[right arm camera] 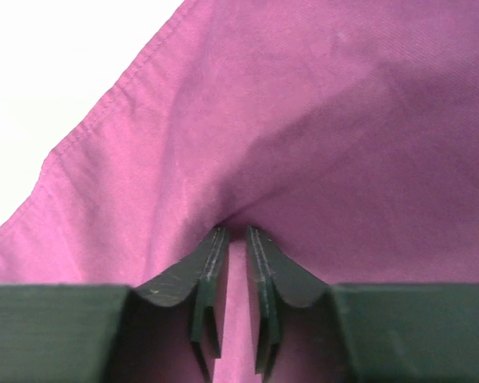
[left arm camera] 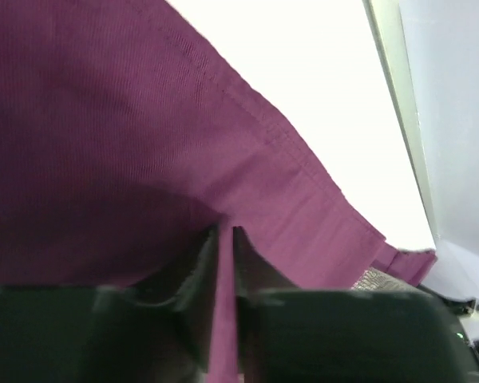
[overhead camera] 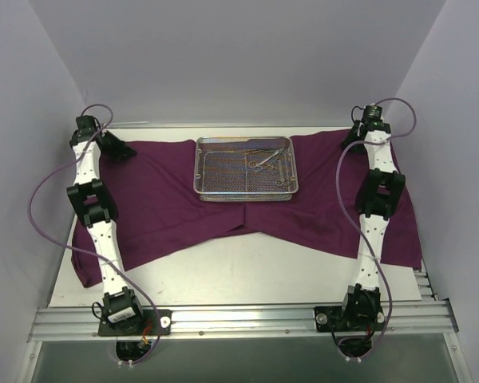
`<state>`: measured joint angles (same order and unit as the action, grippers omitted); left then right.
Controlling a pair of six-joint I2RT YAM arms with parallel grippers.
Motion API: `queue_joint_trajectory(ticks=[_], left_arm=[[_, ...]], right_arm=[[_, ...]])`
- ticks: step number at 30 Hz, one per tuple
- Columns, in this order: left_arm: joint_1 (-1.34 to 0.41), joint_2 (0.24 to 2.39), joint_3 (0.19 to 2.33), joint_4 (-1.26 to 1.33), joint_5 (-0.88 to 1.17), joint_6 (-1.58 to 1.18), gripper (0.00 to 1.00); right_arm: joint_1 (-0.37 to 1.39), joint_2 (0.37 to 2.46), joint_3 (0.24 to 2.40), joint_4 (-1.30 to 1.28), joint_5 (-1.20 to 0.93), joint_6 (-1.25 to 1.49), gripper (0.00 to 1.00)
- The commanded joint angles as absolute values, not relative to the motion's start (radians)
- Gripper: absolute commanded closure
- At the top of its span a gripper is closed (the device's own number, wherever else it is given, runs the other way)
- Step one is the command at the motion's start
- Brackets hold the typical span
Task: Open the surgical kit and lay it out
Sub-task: Smooth out the surgical kit at the center of the board.
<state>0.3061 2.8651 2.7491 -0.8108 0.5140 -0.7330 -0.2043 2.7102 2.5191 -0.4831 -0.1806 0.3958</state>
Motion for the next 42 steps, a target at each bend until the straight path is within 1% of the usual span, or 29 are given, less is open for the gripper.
queue_joint_trajectory(ticks=[1, 2, 3, 5, 7, 9, 10, 11, 12, 13, 14, 15, 16, 17, 19, 20, 21, 22, 23, 25, 26, 27, 28, 29, 30, 33, 37, 42], left_arm=[[0.292, 2.708, 2.686, -0.891, 0.384, -0.647, 0.77], [0.282, 2.665, 2.674, -0.893, 0.368, -0.641, 0.7], [0.273, 2.649, 2.669, -0.906, 0.358, -0.62, 0.61], [0.242, 2.616, 2.678, -0.926, 0.338, -0.6, 0.57], [0.224, 2.591, 2.659, -0.949, 0.327, -0.588, 0.53], [0.196, 2.545, 2.616, -0.953, 0.308, -0.578, 0.53], [0.186, 2.528, 2.565, -0.954, 0.298, -0.574, 0.55], [0.161, 2.498, 2.537, -0.956, 0.288, -0.559, 0.58], [0.149, 2.484, 2.51, -0.957, 0.284, -0.551, 0.64], [0.138, 2.471, 2.484, -0.965, 0.278, -0.546, 0.69], [0.129, 2.445, 2.424, -0.969, 0.278, -0.537, 0.8], [0.112, 2.43, 2.386, -0.962, 0.281, -0.531, 0.82], [0.103, 2.413, 2.344, -0.951, 0.285, -0.528, 0.84], [0.097, 2.375, 2.254, -0.934, 0.287, -0.525, 0.91], [0.084, 2.344, 2.186, -0.908, 0.287, -0.523, 0.95], [0.084, 2.32, 2.137, -0.904, 0.29, -0.522, 0.97], [0.081, 2.31, 2.117, -0.9, 0.296, -0.517, 0.98], [0.075, 2.3, 2.1, -0.897, 0.304, -0.512, 0.98], [0.072, 2.281, 2.089, -0.9, 0.298, -0.494, 0.98], [0.064, 2.272, 2.066, -0.907, 0.282, -0.479, 0.98], [0.064, 2.272, 2.06, -0.916, 0.281, -0.469, 0.98], [0.064, 2.276, 2.054, -0.923, 0.281, -0.466, 0.98], [0.064, 2.281, 2.049, -0.926, 0.267, -0.465, 0.98], [0.064, 2.283, 2.04, -0.922, 0.262, -0.466, 0.98], [0.063, 2.281, 2.031, -0.917, 0.262, -0.469, 0.98], [0.063, 2.284, 2.003, -0.907, 0.264, -0.483, 0.98], [0.061, 2.273, 1.964, -0.893, 0.275, -0.5, 0.98], [0.063, 2.266, 1.942, -0.894, 0.27, -0.502, 0.98]], right_arm=[[-0.204, 2.686, 2.503, -0.589, -0.227, 0.442, 0.8], [-0.203, 2.66, 2.49, -0.589, -0.232, 0.449, 0.71], [-0.198, 2.646, 2.476, -0.589, -0.232, 0.452, 0.66], [-0.189, 2.597, 2.439, -0.589, -0.229, 0.446, 0.6], [-0.176, 2.57, 2.43, -0.604, -0.226, 0.434, 0.57], [-0.167, 2.533, 2.424, -0.636, -0.218, 0.416, 0.53], [-0.161, 2.52, 2.424, -0.652, -0.21, 0.407, 0.52], [-0.158, 2.488, 2.416, -0.672, -0.206, 0.397, 0.49], [-0.156, 2.468, 2.396, -0.675, -0.207, 0.397, 0.48], [-0.155, 2.442, 2.331, -0.673, -0.21, 0.402, 0.47], [-0.155, 2.39, 2.291, -0.663, -0.219, 0.411, 0.47], [-0.153, 2.366, 2.252, -0.657, -0.225, 0.416, 0.47], [-0.149, 2.338, 2.177, -0.654, -0.222, 0.42, 0.48], [-0.14, 2.292, 2.142, -0.657, -0.229, 0.425, 0.52], [-0.123, 2.222, 2.038, -0.672, -0.261, 0.422, 0.58], [-0.094, 2.194, 2.008, -0.681, -0.264, 0.417, 0.66], [-0.077, 2.165, 1.975, -0.686, -0.261, 0.402, 0.7], [-0.057, 2.093, 1.938, -0.687, -0.262, 0.391, 0.73], [-0.039, 2.057, 1.868, -0.689, -0.271, 0.387, 0.8], [-0.006, 1.97, 1.797, -0.698, -0.288, 0.388, 0.87], [0.024, 1.944, 1.719, -0.698, -0.314, 0.396, 0.95], [0.05, 1.924, 1.674, -0.689, -0.336, 0.406, 0.99], [0.066, 1.886, 1.592, -0.663, -0.366, 0.42, 1.0], [0.081, 1.869, 1.591, -0.651, -0.367, 0.426, 1.0], [0.096, 1.852, 1.521, -0.632, -0.345, 0.436, 1.0], [0.124, 1.795, 1.419, -0.566, -0.31, 0.475, 1.0], [0.123, 1.781, 1.382, -0.525, -0.242, 0.485, 1.0], [0.123, 1.801, 1.344, -0.476, -0.242, 0.483, 1.0]])
